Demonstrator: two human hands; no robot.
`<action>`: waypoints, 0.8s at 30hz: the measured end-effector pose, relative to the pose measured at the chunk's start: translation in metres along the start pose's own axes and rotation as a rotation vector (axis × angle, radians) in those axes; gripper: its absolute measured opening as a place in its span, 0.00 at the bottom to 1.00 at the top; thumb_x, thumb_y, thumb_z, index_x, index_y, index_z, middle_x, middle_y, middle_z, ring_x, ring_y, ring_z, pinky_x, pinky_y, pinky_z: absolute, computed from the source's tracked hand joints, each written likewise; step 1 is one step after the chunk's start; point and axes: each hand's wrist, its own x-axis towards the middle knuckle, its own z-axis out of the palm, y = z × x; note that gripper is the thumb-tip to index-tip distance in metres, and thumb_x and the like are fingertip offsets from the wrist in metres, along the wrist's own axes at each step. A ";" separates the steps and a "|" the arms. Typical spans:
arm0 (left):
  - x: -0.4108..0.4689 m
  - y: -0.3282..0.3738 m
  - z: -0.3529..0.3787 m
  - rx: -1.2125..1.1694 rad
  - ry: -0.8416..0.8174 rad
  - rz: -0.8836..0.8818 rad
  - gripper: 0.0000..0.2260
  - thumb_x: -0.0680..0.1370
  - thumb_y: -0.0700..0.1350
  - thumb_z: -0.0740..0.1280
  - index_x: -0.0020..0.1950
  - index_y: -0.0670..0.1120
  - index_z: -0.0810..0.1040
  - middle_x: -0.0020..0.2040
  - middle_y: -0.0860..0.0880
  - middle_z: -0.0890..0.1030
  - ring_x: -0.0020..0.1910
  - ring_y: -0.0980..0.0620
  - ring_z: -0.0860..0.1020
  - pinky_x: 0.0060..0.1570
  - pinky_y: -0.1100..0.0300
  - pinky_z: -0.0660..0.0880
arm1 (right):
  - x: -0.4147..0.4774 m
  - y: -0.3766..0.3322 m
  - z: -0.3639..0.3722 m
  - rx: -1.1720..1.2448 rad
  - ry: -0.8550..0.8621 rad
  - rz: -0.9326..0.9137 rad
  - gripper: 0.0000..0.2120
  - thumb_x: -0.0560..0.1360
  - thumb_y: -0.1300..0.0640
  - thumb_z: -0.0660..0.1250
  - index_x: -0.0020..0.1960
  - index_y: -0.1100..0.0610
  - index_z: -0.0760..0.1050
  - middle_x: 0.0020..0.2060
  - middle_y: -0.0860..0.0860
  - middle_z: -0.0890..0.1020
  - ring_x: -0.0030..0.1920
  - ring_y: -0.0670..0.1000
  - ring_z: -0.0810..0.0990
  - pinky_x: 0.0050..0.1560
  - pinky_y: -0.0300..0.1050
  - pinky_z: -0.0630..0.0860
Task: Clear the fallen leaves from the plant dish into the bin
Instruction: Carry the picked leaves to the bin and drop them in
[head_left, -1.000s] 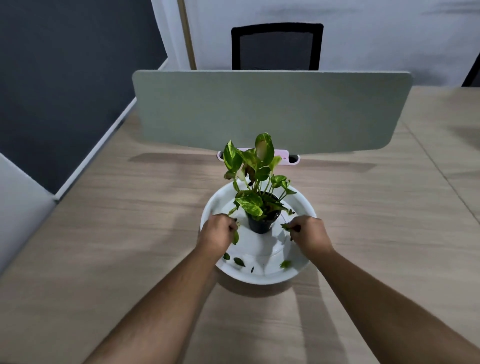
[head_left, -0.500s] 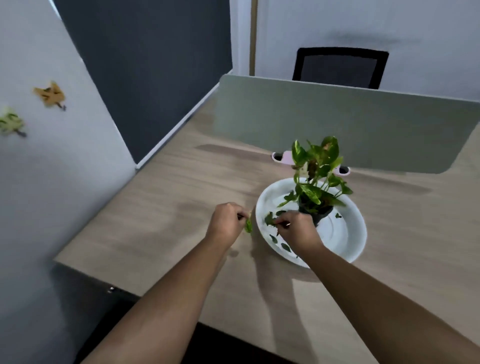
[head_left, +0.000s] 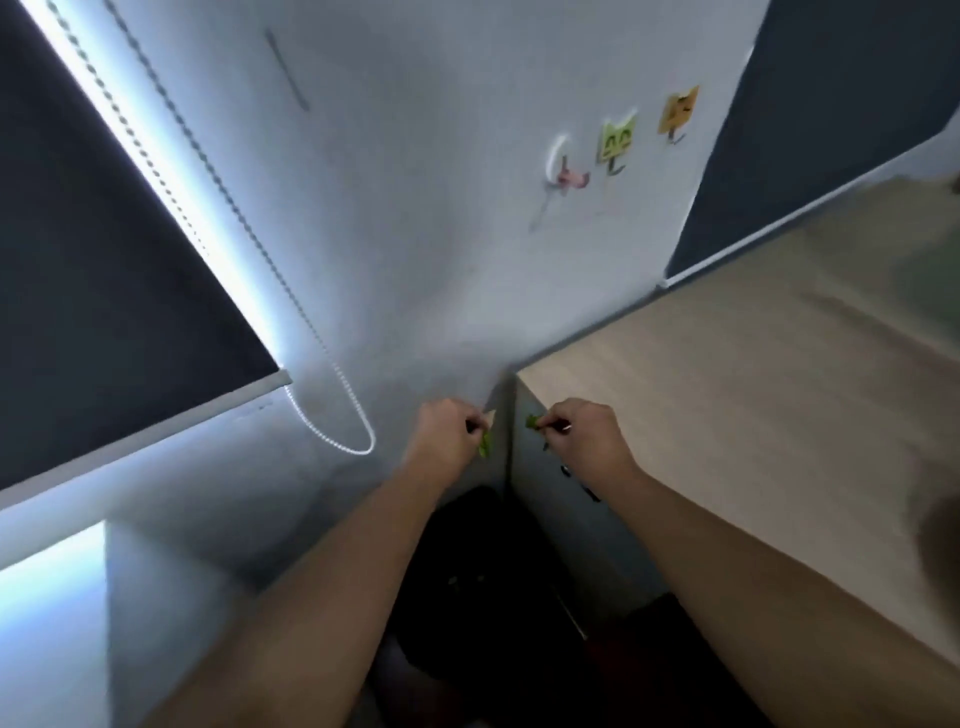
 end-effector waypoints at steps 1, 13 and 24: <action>-0.007 -0.023 -0.001 -0.005 0.007 -0.053 0.09 0.73 0.39 0.67 0.51 0.44 0.84 0.54 0.43 0.84 0.55 0.45 0.80 0.53 0.60 0.69 | 0.006 -0.010 0.020 -0.018 -0.056 -0.037 0.08 0.69 0.67 0.67 0.45 0.62 0.83 0.46 0.60 0.85 0.48 0.58 0.82 0.53 0.40 0.72; -0.067 -0.174 0.155 -0.162 -0.063 -0.482 0.07 0.73 0.37 0.68 0.46 0.43 0.85 0.50 0.46 0.85 0.49 0.49 0.81 0.51 0.64 0.75 | -0.006 0.073 0.209 -0.081 -0.418 0.022 0.07 0.71 0.66 0.66 0.46 0.63 0.82 0.48 0.58 0.83 0.49 0.55 0.81 0.55 0.41 0.73; -0.041 -0.280 0.277 -0.206 -0.088 -0.603 0.06 0.72 0.38 0.70 0.47 0.44 0.85 0.50 0.45 0.85 0.51 0.48 0.81 0.51 0.64 0.73 | 0.013 0.178 0.350 -0.075 -0.497 0.026 0.10 0.71 0.69 0.65 0.48 0.62 0.82 0.51 0.58 0.83 0.51 0.56 0.81 0.56 0.39 0.73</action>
